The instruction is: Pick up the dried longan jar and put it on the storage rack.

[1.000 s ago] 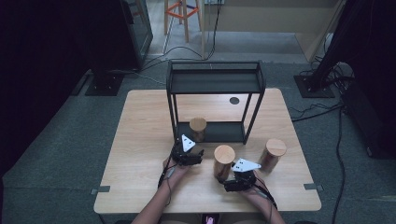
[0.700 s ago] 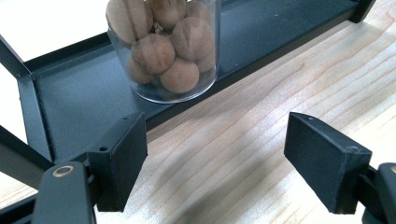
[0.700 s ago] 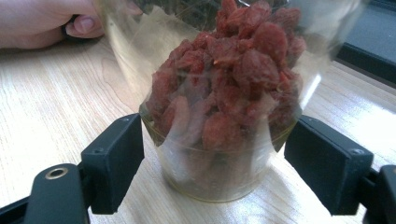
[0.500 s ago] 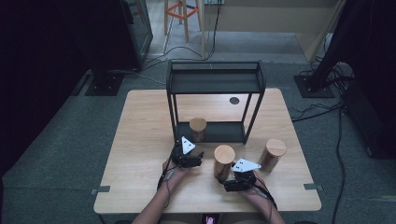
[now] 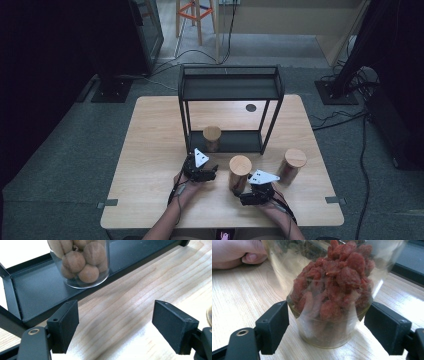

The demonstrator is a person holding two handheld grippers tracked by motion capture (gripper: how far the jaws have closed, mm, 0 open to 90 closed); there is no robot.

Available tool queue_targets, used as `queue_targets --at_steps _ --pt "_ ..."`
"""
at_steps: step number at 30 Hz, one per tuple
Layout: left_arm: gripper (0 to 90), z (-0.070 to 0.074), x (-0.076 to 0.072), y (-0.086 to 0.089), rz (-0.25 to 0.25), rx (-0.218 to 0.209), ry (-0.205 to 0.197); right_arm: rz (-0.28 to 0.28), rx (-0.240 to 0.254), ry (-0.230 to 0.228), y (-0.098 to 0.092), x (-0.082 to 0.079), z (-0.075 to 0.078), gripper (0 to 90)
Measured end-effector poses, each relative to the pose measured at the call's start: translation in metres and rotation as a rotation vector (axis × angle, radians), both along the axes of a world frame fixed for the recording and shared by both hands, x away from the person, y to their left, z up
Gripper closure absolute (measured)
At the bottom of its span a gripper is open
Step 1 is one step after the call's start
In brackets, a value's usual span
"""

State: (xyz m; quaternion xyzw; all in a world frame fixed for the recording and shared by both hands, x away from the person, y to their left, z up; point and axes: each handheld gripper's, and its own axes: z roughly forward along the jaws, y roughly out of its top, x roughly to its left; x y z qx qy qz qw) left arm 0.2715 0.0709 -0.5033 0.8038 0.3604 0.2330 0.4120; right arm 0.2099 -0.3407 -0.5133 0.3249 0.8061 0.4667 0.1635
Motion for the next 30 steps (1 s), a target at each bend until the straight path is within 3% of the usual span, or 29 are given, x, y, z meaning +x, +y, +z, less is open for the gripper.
queue_targets --at_steps 30 --pt "21.5 -0.001 -0.019 0.006 -0.013 0.001 -0.005 0.000 0.010 0.006 0.001 0.000 0.000 19.8"
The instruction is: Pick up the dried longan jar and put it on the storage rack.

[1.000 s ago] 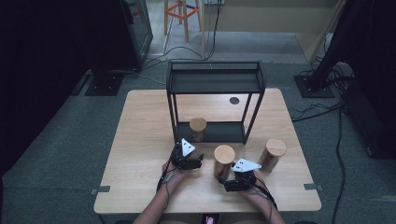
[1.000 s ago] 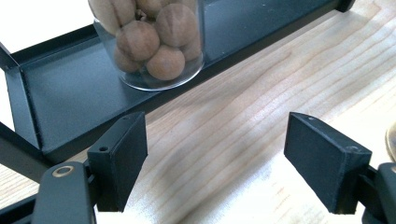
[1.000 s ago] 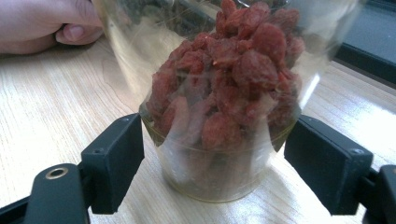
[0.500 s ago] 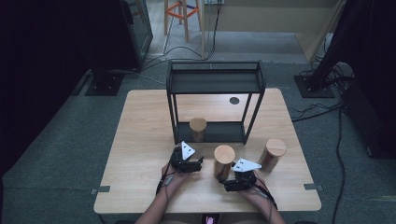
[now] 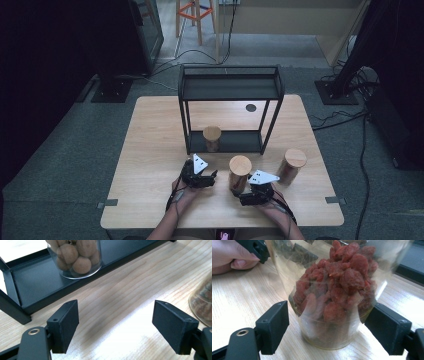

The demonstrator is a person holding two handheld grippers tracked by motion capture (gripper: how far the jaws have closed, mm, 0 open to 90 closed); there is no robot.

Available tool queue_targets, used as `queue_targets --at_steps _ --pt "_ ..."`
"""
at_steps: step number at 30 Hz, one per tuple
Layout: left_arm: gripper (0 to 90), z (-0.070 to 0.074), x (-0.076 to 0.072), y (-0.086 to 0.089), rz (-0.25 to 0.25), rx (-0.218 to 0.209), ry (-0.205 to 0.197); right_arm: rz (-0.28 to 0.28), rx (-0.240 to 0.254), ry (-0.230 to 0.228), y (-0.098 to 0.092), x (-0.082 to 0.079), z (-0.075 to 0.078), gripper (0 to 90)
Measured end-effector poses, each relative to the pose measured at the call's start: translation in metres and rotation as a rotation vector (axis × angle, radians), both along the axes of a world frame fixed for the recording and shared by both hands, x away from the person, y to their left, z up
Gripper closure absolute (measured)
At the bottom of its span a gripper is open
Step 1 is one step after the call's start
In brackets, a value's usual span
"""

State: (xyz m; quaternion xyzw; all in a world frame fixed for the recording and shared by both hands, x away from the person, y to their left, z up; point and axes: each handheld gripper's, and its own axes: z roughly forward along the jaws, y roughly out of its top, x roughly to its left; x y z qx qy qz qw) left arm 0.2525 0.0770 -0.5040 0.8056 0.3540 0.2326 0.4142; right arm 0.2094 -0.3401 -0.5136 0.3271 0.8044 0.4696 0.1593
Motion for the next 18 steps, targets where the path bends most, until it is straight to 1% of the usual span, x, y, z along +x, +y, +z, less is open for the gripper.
queue_targets --at_steps 6,9,12,18 --pt "21.5 0.0000 -0.0023 -0.0001 -0.002 0.005 -0.003 -0.020 0.009 -0.003 0.0001 -0.0018 -0.0010 19.8" --pt "21.5 0.0000 -0.0030 -0.0002 -0.004 0.006 -0.002 -0.022 -0.001 -0.005 0.0016 -0.0021 -0.0003 19.8" --pt "21.5 0.0006 -0.0040 -0.0012 -0.007 0.018 -0.005 -0.025 -0.010 -0.013 0.0037 -0.0035 0.0000 19.8" --pt "21.5 0.0009 -0.0043 -0.0023 -0.011 0.026 -0.004 -0.032 -0.006 -0.029 0.0053 -0.0058 -0.0015 19.8"
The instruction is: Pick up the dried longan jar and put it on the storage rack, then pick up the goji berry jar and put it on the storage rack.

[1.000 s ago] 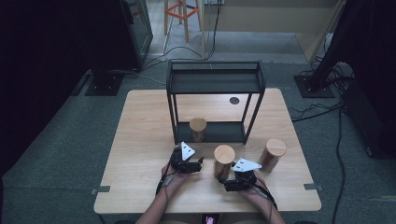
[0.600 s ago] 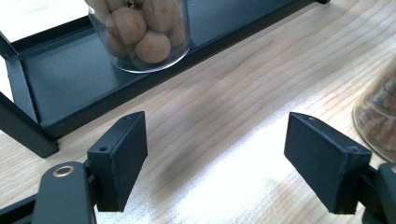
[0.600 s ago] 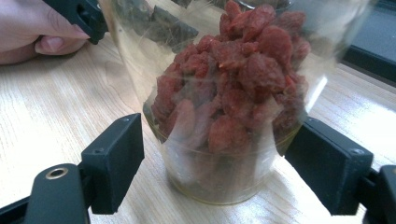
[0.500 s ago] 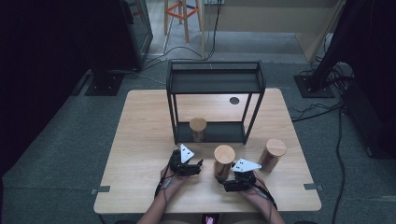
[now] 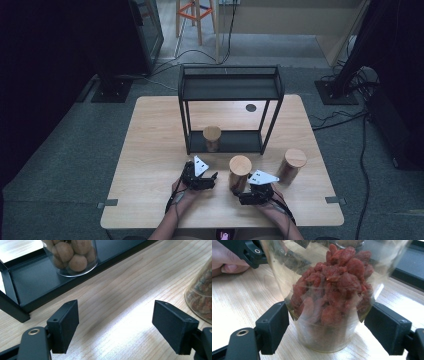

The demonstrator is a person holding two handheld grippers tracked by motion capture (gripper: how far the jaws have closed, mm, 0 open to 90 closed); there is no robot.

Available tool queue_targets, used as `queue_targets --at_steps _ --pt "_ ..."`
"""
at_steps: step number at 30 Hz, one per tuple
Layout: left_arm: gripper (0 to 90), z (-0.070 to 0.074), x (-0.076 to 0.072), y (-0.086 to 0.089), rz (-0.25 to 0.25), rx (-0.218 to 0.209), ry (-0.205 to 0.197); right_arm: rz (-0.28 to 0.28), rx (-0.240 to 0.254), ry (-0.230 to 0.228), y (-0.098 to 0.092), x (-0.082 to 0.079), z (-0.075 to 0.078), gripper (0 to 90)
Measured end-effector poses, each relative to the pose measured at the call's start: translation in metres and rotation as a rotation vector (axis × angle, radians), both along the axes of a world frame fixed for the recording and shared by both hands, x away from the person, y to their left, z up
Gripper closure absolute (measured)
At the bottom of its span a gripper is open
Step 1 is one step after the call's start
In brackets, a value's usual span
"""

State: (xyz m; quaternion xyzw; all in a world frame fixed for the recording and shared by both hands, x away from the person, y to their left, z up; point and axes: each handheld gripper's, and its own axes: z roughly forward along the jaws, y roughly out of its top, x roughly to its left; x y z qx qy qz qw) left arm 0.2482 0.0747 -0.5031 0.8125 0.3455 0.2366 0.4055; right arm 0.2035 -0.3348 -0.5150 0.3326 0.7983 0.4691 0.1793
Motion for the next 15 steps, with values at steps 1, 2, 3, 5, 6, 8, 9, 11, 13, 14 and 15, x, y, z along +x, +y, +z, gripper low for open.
queue_targets --at_steps 1,2,3,5,6,8,9,11,13,14,15 --pt "21.5 0.0000 0.0001 0.0001 0.000 -0.001 0.001 -0.001 0.001 -0.001 -0.0001 -0.0002 -0.0002 19.8" --pt "21.5 0.0001 0.0001 0.0001 0.001 0.000 0.002 -0.001 0.002 -0.001 -0.0002 -0.0002 -0.0002 19.8" --pt "21.5 0.0003 0.0002 0.0000 0.002 0.000 0.004 -0.001 0.003 0.000 -0.0003 0.0000 -0.0002 19.8" --pt "21.5 0.0004 0.0005 0.0000 0.005 -0.001 0.006 -0.001 0.002 0.001 -0.0002 0.0001 -0.0002 19.8" --pt "21.5 0.0004 0.0006 0.0002 0.006 -0.004 0.007 -0.003 0.002 -0.001 0.0000 -0.0003 -0.0002 19.8" --pt "21.5 0.0003 0.0007 0.0005 0.006 -0.006 0.008 -0.005 0.002 -0.004 0.0002 -0.0009 -0.0004 19.8" --pt "21.5 0.0002 0.0007 0.0006 0.005 -0.006 0.008 -0.005 0.001 -0.004 0.0003 -0.0010 -0.0004 19.8" --pt "21.5 0.0001 0.0005 0.0008 0.004 -0.006 0.006 -0.010 0.004 -0.006 0.0006 -0.0014 -0.0008 19.8" --pt "21.5 0.0000 0.0003 0.0009 0.002 -0.006 0.004 -0.012 0.002 -0.007 0.0014 -0.0012 -0.0007 19.8" --pt "21.5 0.0001 0.0003 0.0008 0.001 -0.004 0.004 -0.011 -0.001 -0.006 0.0019 -0.0011 -0.0004 19.8" --pt "21.5 0.0001 0.0001 0.0005 0.001 -0.003 0.005 -0.011 -0.005 -0.007 0.0025 -0.0012 -0.0001 19.8"
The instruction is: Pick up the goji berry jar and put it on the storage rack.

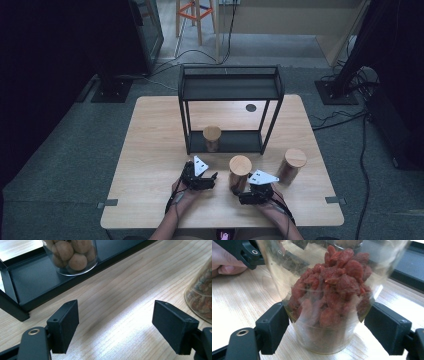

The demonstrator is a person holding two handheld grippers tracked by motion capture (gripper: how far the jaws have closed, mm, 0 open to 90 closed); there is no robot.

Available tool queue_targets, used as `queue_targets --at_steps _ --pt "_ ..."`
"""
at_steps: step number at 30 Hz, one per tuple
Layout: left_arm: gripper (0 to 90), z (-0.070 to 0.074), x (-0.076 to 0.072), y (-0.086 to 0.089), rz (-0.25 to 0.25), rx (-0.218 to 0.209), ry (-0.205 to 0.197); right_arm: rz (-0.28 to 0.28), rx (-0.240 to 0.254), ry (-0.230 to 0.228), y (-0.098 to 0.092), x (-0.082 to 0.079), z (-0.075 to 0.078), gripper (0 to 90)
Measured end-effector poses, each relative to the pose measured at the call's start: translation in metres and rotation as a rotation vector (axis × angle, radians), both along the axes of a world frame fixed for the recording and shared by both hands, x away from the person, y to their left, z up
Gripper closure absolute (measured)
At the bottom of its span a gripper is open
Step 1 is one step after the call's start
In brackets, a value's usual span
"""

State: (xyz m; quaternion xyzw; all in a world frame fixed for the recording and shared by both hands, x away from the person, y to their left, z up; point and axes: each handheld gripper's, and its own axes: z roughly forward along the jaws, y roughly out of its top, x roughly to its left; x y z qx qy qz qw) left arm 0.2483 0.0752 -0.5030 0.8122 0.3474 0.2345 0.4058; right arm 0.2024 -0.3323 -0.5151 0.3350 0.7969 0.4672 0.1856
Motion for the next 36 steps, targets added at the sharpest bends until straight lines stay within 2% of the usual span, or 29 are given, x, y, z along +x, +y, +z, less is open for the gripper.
queue_targets --at_steps 14,21,36 --pt "21.5 0.000 -0.002 -0.003 0.001 0.015 -0.007 -0.013 0.007 -0.005 0.005 0.000 -0.001 22.4" --pt "21.5 -0.001 -0.003 -0.001 0.011 0.000 -0.013 -0.027 0.012 -0.020 0.009 -0.003 -0.002 24.2" --pt "21.5 -0.001 -0.003 -0.001 0.014 -0.003 -0.010 -0.047 0.007 -0.032 0.013 -0.007 -0.003 24.7"
